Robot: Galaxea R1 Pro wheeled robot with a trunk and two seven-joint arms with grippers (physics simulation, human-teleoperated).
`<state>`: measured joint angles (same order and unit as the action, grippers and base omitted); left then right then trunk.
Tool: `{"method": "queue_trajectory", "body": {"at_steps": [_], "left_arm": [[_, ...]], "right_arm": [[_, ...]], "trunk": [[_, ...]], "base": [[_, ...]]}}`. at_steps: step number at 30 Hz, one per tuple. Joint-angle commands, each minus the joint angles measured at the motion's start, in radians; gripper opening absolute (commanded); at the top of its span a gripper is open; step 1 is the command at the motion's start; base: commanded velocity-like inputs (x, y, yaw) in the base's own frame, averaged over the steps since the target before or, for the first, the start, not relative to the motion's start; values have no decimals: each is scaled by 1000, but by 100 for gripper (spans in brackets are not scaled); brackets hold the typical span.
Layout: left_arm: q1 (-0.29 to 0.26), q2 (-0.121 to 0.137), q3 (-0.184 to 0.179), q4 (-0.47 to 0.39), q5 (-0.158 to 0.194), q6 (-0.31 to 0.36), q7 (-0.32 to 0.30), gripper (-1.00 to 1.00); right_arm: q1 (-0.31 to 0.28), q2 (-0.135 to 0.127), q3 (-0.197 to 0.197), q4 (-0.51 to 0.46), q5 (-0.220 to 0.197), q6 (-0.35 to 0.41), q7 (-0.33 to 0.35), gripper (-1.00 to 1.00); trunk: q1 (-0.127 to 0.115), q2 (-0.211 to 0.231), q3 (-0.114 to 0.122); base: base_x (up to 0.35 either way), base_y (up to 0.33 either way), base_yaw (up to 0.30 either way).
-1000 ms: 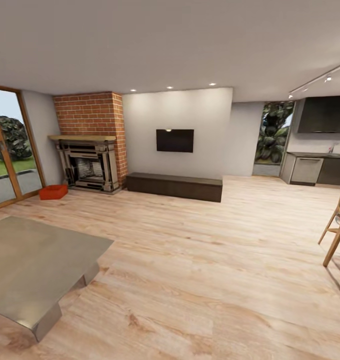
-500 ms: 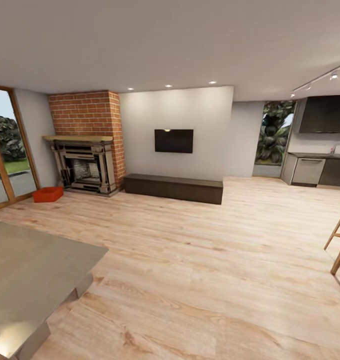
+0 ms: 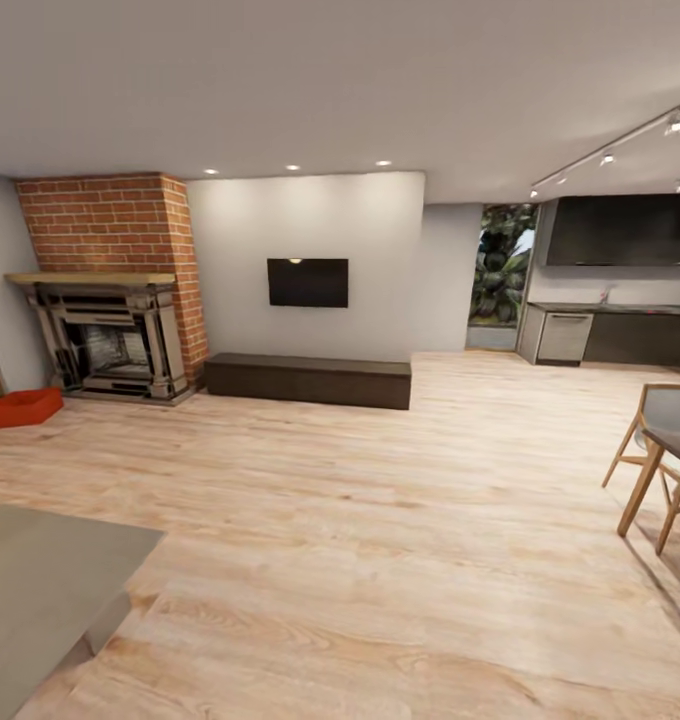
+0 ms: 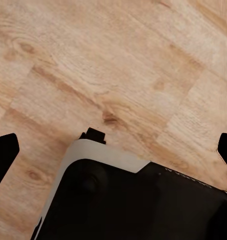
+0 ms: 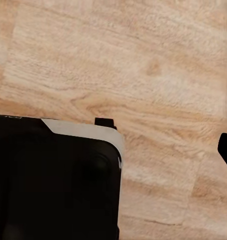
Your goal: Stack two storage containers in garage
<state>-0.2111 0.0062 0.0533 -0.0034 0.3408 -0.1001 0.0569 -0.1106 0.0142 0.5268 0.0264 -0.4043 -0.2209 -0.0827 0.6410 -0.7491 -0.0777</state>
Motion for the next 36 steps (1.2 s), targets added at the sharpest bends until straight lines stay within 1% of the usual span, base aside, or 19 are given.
{"method": "queue_trajectory", "body": {"at_steps": [1,8,21,36], "left_arm": [[-1,0,5,0,0,-3,1,100],[-1,0,5,0,0,-3,0,100],[-1,0,5,0,1,-2,1,100],[-1,0,5,0,0,-2,0,100]], "right_arm": [[-1,1,9,3,-7,-5,-2,100],[-1,2,12,3,-7,-5,-3,100],[-1,-4,15,3,-7,-6,-5,100],[-1,-3,18,3,-7,-6,-9,100]], "trunk": [[1,-1,-2],[1,-1,-2],[1,-1,-2],[1,-1,-2]], "base": [[323,0,-254],[323,0,-201],[323,0,-9],[323,0,0]]}}
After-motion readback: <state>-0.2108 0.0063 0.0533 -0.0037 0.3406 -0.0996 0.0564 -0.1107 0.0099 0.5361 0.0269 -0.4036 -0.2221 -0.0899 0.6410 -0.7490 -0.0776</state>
